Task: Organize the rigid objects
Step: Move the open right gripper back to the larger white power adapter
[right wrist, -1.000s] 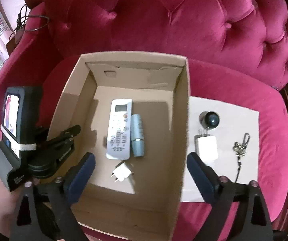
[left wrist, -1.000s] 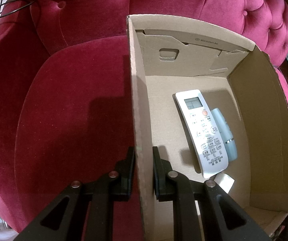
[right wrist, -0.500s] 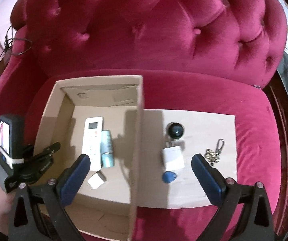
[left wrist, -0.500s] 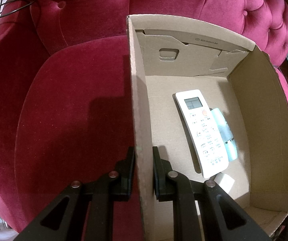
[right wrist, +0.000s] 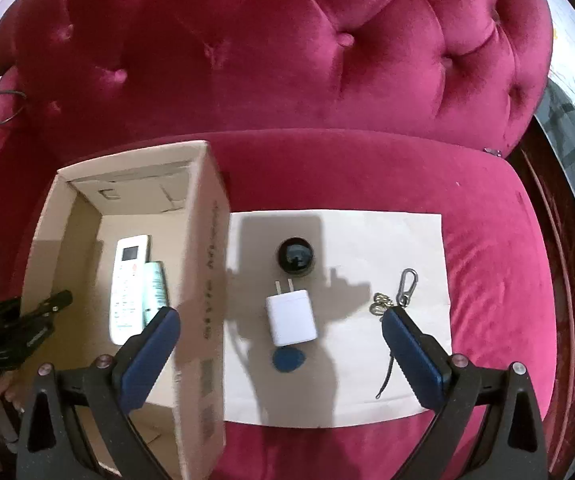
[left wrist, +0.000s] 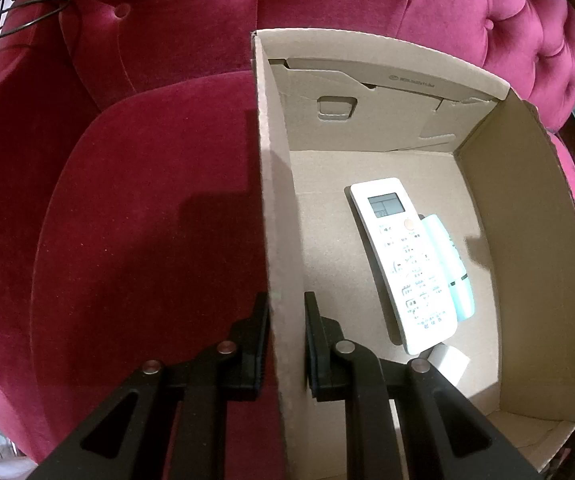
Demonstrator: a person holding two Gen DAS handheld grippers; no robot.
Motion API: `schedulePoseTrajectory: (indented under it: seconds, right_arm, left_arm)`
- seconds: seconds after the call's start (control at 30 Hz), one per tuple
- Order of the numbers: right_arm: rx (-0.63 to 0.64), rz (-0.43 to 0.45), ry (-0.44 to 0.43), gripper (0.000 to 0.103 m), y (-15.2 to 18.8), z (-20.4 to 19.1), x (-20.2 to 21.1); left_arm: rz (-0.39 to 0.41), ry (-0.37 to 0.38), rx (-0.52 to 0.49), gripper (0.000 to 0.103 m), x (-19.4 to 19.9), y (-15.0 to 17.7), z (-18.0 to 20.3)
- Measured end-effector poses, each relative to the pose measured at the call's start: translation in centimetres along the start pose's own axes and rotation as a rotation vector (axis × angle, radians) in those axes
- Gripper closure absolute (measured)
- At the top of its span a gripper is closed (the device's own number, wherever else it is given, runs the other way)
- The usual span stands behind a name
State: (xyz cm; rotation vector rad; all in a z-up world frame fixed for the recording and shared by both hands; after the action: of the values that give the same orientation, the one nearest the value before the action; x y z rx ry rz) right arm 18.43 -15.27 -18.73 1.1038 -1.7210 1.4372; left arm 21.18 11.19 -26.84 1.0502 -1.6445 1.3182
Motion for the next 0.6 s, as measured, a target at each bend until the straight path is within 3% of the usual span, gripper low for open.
schedulePoseTrajectory:
  seconds: [0.6]
  right_arm:
    - [-0.022, -0.032, -0.017, 0.0, 2.3, 4.4, -5.7]
  left_arm:
    - [-0.001, -0.003, -0.004, 0.086, -0.1, 0.1, 0.2]
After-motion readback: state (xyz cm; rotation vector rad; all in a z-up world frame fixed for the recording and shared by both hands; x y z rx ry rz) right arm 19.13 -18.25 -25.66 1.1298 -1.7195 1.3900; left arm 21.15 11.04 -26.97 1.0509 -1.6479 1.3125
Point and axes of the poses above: each gripper's, at about its wrist camera, not at the fingertips, and x roughly against the way its jaws point, z to its right, y to its underside, the point moved 8 cm from there along -x, roughly the way its jaws point, and after that the axes turned 11 degrees about -y, right-handed, at the moved point
